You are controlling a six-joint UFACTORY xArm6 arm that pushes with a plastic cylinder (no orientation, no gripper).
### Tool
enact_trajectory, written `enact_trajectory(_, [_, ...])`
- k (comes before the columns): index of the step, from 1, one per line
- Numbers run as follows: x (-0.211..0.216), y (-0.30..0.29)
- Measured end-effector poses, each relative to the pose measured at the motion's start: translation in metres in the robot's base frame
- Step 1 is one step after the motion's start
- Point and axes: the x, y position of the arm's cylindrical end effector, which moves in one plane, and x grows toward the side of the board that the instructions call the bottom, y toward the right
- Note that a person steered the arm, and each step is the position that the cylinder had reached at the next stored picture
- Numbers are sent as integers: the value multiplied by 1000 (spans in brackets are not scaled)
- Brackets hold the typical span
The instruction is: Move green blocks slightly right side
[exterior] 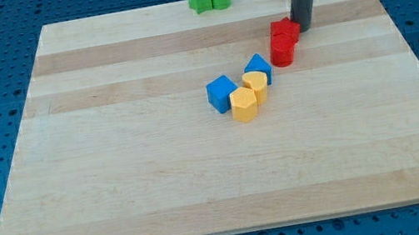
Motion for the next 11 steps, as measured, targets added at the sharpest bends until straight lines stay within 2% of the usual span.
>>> enact_trajectory(2, [11,2])
enact_trajectory(3, [38,-6])
enact_trajectory(5, [47,-12])
enact_trajectory(6, [47,0])
enact_trajectory(7, [45,36])
enact_trajectory(8, [14,53])
enact_trajectory(10, [-97,51])
enact_trajectory(11, [-111,12])
